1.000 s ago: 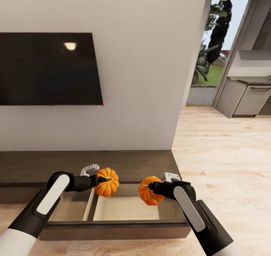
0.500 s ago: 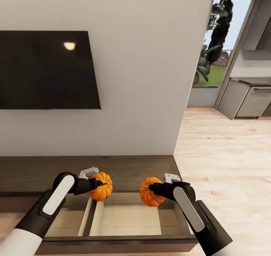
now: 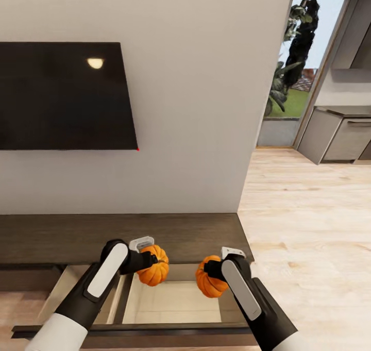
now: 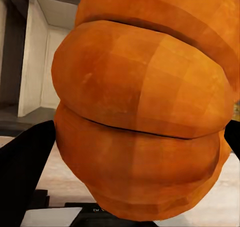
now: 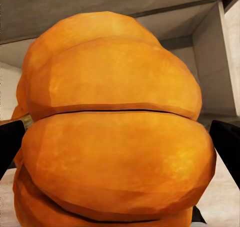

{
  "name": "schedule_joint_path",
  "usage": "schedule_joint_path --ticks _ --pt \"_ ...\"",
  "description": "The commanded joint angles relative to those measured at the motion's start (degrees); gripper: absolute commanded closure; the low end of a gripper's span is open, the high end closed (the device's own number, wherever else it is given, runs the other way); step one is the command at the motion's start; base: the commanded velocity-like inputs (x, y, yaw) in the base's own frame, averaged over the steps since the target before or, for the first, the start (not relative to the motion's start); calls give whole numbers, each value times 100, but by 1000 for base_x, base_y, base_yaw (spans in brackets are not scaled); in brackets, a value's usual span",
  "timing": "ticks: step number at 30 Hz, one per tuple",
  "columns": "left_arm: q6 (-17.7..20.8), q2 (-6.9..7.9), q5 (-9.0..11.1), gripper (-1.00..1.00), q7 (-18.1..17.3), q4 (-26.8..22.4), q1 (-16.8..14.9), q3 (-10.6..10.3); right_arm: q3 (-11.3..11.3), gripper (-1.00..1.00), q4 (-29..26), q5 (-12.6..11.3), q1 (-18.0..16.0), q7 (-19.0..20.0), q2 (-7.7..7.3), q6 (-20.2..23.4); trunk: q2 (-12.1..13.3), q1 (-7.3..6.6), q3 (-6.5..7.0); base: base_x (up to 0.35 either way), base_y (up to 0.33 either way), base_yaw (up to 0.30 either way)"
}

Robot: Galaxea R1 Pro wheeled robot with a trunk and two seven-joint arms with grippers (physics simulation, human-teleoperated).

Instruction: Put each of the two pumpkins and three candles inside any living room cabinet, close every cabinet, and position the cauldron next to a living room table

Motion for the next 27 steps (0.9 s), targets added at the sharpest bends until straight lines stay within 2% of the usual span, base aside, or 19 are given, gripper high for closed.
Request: schedule_joint_path --ticks 1,4,7,10,14,19,27 --pt "-2 -15 33 100 74 71 -6 -23 9 100 3 -38 -6 -64 13 -6 -4 0 -6 0 0 0" --pt "-21 -48 10 100 81 447 -14 -34 17 100 16 -38 -6 -68 23 -23 -4 0 -6 0 0 0" --pt "-41 -192 -54 100 79 673 -21 -60 19 100 20 -29 -6 -80 26 -31 -4 0 -6 0 0 0" --pt "-126 -268 -244 100 79 723 -23 -60 91 100 73 -18 -6 -87 31 -43 -4 0 -6 0 0 0" --pt "-227 -285 -450 100 48 739 -23 -59 299 100 249 -18 -12 -97 56 -171 -4 0 -6 0 0 0" --pt "-249 -290 -467 100 25 741 -23 -59 507 100 820 14 -103 -23 224 -531 -4 0 -6 0 0 0" --pt "-251 -269 -473 100 12 682 -23 -51 538 100 899 24 -145 13 272 -633 -4 0 -6 0 0 0"
